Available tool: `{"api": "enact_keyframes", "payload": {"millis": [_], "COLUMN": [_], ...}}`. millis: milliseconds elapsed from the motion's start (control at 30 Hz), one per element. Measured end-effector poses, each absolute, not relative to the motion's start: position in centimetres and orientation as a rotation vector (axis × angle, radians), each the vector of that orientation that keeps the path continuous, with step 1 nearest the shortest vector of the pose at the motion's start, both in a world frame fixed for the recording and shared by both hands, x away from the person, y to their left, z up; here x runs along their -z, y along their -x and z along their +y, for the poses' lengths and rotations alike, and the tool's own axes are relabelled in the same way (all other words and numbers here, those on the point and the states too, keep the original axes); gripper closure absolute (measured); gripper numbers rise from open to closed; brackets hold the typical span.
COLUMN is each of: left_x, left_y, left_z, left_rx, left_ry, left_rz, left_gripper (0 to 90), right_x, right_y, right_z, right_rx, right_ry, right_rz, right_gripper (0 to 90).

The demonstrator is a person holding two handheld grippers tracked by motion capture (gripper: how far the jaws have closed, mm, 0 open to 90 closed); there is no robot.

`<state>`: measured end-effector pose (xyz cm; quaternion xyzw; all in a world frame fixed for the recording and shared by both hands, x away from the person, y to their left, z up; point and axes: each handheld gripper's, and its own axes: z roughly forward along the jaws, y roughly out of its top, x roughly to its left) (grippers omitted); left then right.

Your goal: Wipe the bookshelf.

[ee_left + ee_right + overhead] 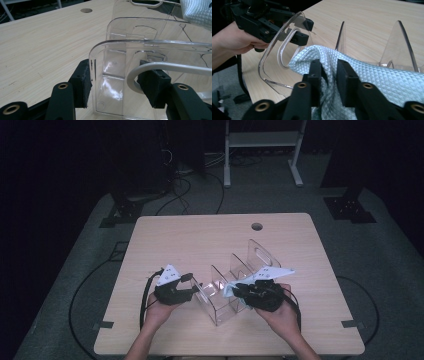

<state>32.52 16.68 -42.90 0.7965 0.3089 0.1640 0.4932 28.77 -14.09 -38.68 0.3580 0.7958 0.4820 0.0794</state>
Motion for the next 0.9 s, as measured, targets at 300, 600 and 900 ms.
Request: {"api": "enact_keyframes", "payload": {"millis": [300, 600, 900], "left_x": [42.9, 42.9, 42.9], "left_y": [-32.5, -32.4, -32.4], "left_z": [16.7, 16.6, 16.6], "left_rx": [-0.400, -0.407, -0.406], "left_ry": [-1.931, -1.932, -1.928], "left_rz": [0.752, 0.755, 0.756], "left_gripper": [45.7, 45.7, 45.6], "right_x": [38.2, 38.5, 37.7], "right_y": [-29.4, -27.5, -32.0], "right_z": [-12.9, -13.8, -10.4], "right_rx": [-1.402, -1.385, -1.344], "right_ry": [-1.055, -1.042, -1.080], "right_rz": [2.361, 2.358, 2.359], "right_gripper": [82.8, 83.0, 83.3]}}
